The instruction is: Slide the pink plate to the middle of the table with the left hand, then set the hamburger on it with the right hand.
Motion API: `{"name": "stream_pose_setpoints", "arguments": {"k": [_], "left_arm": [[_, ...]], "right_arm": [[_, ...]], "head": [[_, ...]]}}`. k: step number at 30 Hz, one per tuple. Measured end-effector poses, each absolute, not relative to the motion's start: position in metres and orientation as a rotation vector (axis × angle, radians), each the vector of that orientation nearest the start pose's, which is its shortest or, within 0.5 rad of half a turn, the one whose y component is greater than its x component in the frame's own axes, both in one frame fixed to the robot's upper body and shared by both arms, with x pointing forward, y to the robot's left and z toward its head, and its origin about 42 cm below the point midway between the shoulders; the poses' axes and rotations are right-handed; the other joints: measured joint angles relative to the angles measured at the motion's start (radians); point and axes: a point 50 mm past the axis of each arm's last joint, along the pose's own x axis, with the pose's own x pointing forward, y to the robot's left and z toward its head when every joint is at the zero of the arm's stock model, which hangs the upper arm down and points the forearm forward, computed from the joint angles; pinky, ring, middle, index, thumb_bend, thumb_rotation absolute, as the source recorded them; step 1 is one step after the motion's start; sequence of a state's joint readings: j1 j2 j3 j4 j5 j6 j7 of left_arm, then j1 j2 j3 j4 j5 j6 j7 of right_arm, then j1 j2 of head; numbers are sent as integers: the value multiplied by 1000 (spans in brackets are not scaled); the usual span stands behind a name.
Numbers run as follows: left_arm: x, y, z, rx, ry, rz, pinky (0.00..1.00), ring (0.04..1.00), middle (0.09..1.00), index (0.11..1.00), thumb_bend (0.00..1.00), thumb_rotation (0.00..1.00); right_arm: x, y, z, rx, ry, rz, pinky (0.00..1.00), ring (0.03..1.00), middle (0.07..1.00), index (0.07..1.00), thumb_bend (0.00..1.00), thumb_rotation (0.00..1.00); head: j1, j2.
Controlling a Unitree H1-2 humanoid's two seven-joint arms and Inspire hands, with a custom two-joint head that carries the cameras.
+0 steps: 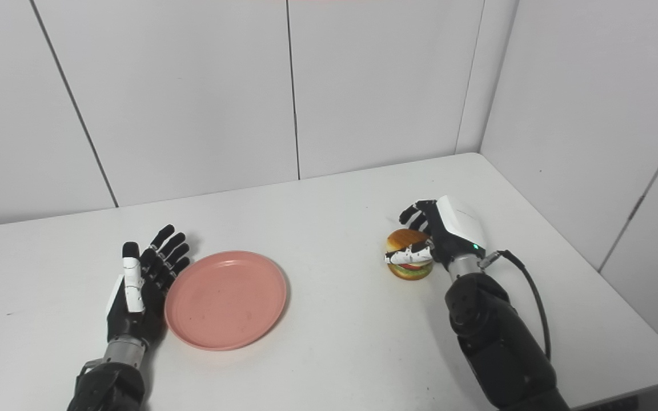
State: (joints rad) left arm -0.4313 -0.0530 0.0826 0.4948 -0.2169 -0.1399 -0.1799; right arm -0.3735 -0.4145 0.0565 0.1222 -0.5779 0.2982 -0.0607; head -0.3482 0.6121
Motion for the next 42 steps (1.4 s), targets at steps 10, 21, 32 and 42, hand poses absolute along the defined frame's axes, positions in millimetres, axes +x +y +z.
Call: {"name": "stream_pose_setpoints", "arguments": {"k": [10,21,32,42], "left_arm": [[412,161,115,-270,-74,-209,908,897,875,849,904,1000],[409,160,116,-268,-79,-209,897,885,866,850,901,1000],[403,157,116,-270,-68,-204,872,876,859,844,884,1000],[400,150,116,-256,-56,-204,886,890,873,855,881,1000]], "right_arm": [[394,-310,220,-924,-185,-245,133,195,469,477,523,0],[389,-282,232,-921,-262,-159,189,252,391,500,513,0],[394,-223,255,-910,-372,-8,140,206,467,480,522,0],[398,-174,251,-898,-415,127,178,246,471,481,523,0]], "head": [[9,2],[32,14],[58,26],[92,38]]}}
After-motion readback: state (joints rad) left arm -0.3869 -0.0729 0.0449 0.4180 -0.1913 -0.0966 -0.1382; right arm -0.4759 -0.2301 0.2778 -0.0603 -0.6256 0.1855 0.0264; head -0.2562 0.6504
